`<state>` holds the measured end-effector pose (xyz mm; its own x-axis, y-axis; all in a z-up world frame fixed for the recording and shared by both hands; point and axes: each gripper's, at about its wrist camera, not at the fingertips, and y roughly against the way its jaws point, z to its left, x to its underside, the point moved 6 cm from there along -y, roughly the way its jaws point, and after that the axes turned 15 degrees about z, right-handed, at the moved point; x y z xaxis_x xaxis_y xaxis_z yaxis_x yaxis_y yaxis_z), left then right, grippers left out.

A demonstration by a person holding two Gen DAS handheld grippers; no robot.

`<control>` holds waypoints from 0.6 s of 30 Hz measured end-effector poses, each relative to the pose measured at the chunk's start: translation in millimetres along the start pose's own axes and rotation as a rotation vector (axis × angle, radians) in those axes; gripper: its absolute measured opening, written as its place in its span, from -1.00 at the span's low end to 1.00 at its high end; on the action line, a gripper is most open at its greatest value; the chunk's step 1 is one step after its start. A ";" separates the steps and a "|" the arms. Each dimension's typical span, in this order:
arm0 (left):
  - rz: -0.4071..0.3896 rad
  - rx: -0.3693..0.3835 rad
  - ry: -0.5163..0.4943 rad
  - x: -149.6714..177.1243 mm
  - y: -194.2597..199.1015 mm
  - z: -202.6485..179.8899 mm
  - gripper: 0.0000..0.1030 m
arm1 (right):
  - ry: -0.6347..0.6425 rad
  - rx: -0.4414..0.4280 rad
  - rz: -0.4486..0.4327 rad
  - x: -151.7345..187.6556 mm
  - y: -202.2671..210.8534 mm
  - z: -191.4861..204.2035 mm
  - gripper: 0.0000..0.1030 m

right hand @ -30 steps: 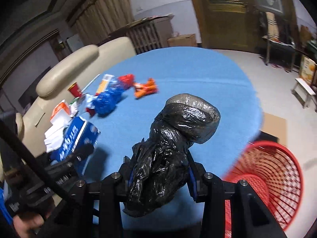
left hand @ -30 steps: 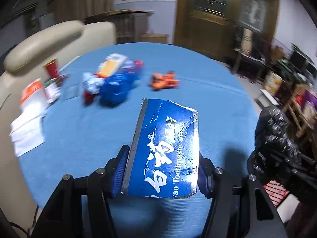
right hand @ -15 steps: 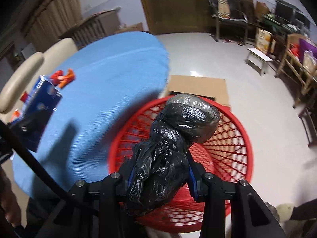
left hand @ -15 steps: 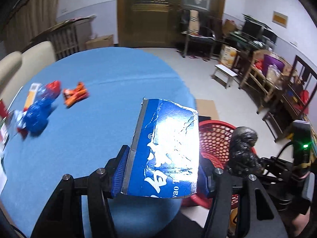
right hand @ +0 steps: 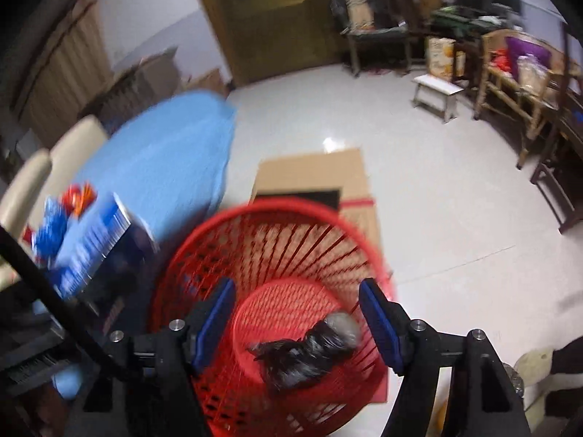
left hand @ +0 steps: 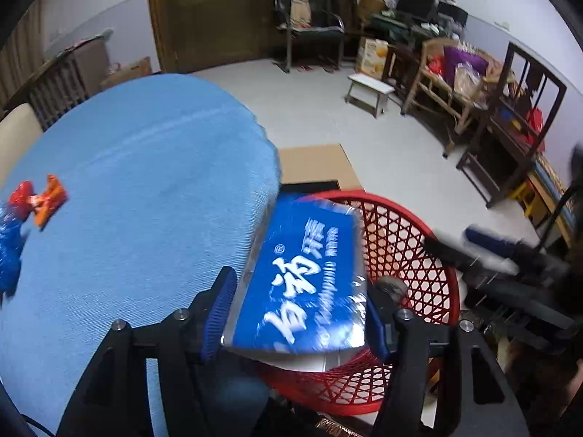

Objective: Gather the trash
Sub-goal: 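Open the right gripper dropping the black bag while the left gripper drops the box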

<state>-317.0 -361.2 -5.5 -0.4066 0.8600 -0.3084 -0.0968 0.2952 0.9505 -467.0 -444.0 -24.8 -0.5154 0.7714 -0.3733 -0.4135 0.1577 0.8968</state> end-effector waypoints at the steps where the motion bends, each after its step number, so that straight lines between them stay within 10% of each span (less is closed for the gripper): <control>1: 0.012 -0.003 -0.003 0.4 -3.2 -1.3 0.42 | -0.030 0.013 -0.030 -6.3 3.5 -9.7 0.50; 18: -0.052 -0.049 0.233 38.8 39.9 95.0 0.44 | -0.209 0.072 -0.075 -37.8 -47.9 -48.1 0.57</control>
<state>-250.4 -276.6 17.0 -0.5980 0.7233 -0.3452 -0.1641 0.3111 0.9361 -463.8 -510.3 -65.1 -0.3158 0.8654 -0.3889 -0.3865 0.2570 0.8857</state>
